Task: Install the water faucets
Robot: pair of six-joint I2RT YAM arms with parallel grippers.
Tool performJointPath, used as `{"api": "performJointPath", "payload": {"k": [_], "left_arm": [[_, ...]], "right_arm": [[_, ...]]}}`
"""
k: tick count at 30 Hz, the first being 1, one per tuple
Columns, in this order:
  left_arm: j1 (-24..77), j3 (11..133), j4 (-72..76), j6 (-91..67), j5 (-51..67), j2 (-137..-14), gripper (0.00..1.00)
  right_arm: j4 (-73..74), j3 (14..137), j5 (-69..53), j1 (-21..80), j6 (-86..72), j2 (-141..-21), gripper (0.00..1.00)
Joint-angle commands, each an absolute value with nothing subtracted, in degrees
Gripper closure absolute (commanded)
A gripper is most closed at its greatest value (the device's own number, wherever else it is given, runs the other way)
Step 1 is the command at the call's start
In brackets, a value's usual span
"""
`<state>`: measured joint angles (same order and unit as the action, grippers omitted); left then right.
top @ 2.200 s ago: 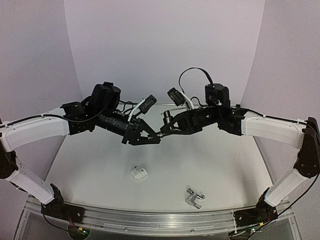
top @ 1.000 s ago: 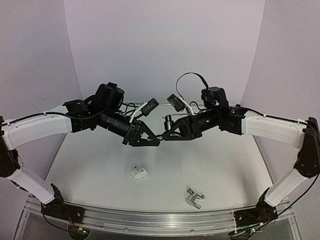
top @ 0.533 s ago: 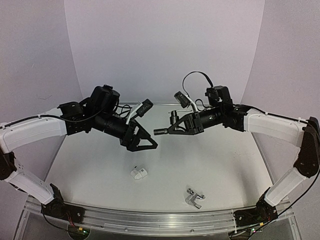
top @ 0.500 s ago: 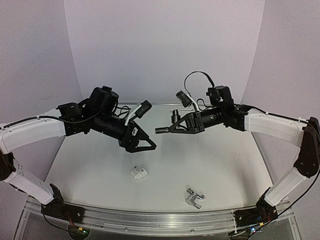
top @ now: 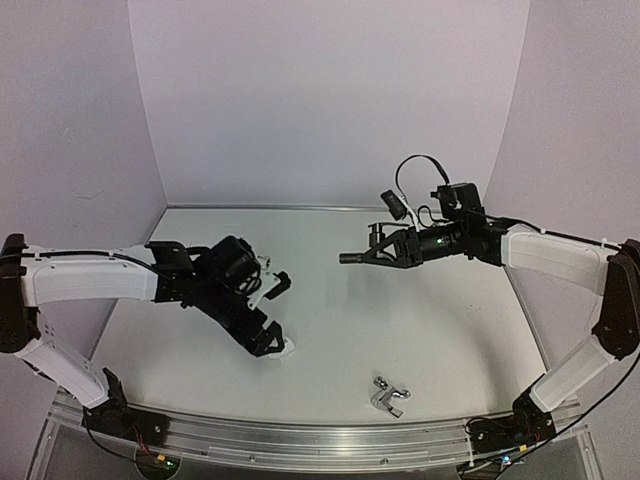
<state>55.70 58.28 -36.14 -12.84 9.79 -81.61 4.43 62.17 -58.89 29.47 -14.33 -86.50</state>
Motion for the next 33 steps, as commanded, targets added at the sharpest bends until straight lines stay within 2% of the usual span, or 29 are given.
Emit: {"api": "performJointPath", "payload": {"k": [1,10,24,30,33], "left_arm": [[63.5,59.0,-38.2,-8.1,-4.1,-87.6,0.06],[64.3,62.0,-36.0,0.7,-7.0,-95.0,0.14],[59.5,62.6,-28.7,13.3,3.7,-100.4,0.38],[57.6,63.3,-29.2,13.8,5.3,-103.3,0.42],[57.3,64.0,-29.6,13.8,5.3,-104.5,0.48]], "right_arm": [[2.7,62.4,-59.2,29.0,-13.1,-84.6,1.0],[3.2,62.2,-59.6,28.6,-12.7,-84.5,1.0],[3.6,61.7,-60.0,28.5,-12.4,-83.7,1.0],[3.9,61.1,-60.0,28.3,-12.0,-83.3,1.0],[3.9,60.7,-61.7,27.9,-11.8,-84.3,1.0]]}}
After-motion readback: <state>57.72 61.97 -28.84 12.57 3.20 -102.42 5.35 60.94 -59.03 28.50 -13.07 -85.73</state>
